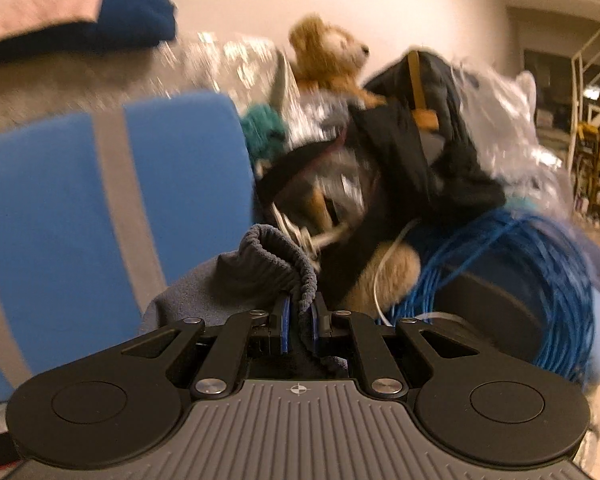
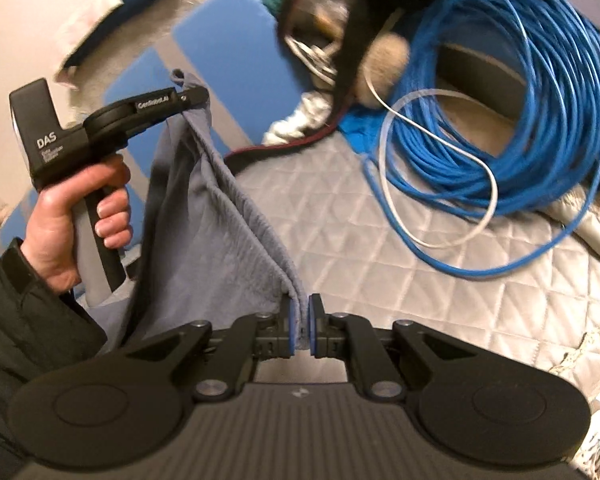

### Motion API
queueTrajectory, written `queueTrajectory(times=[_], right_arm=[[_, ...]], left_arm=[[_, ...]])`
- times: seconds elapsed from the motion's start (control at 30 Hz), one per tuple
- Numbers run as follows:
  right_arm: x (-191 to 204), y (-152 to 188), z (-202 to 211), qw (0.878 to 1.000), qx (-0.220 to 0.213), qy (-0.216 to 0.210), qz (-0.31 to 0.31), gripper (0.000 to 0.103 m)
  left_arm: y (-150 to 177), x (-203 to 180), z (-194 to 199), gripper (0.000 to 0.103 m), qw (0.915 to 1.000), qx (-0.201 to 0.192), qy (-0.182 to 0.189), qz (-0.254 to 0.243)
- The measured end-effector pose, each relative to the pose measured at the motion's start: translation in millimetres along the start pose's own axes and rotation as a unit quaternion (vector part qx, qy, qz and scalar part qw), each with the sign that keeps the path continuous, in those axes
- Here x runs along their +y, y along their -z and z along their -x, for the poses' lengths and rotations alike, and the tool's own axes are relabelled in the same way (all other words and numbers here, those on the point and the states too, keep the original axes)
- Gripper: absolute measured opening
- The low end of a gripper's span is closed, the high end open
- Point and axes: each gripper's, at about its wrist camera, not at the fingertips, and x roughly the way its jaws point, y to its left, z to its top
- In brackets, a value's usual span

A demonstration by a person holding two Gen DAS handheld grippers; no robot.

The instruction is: Fold clothes

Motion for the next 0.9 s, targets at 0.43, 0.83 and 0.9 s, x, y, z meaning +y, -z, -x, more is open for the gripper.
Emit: queueTrajectory(times=[0.43,0.83,0.9], right_arm=[[-38.2,-2.8,-53.6,0.996,0.044,0.037,-0.063,0.007],[-50.3,5.5,-54.4,0.993,0.052,0.033,-0.099,0.056],[-51.0,9.4,-47.2,0.993,0.042,0.037,-0.108,0.065]], left_arm=[[47.8,3.9,-92.1,0.06,0.995,0.086,-0.049,0.012],[74.4,19.2,46.4,0.069,0.9982,0.059,0.0,0.002],[84.4,26.9,78.5,0.069,0.9984,0.056,0.004,-0.002]])
